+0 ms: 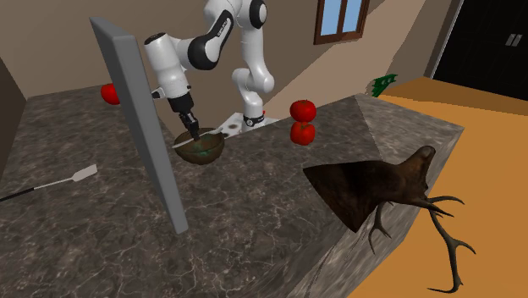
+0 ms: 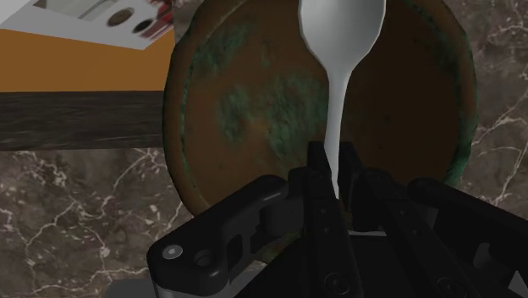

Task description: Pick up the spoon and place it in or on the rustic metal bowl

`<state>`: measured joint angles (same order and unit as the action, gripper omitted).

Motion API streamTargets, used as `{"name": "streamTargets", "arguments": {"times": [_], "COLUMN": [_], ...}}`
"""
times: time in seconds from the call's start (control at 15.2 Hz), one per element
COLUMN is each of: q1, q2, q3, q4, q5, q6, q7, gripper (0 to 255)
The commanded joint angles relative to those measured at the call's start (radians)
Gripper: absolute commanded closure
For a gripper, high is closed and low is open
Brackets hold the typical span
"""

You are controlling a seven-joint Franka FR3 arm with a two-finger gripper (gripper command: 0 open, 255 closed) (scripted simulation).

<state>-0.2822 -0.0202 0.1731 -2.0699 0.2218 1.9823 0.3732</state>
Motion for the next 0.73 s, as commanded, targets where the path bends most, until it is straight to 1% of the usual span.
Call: {"name": "streamTargets", "arguments": {"times": [0.0, 0.33, 0.59, 0.66], "q1": [0.000, 0.000, -0.012, -0.012], "q2": [0.000, 0.000, -0.022, -0.022], "q3": [0.000, 0.000, -0.013, -0.013], "q4": [-0.001, -0.001, 0.101, 0.101], "q5": [0.000, 0.000, -0.008, -0.008], "q6": [0.000, 0.000, -0.125, -0.125], "q7": [0.000, 0.000, 0.004, 0.004], "gripper": [0, 0, 0, 0]}}
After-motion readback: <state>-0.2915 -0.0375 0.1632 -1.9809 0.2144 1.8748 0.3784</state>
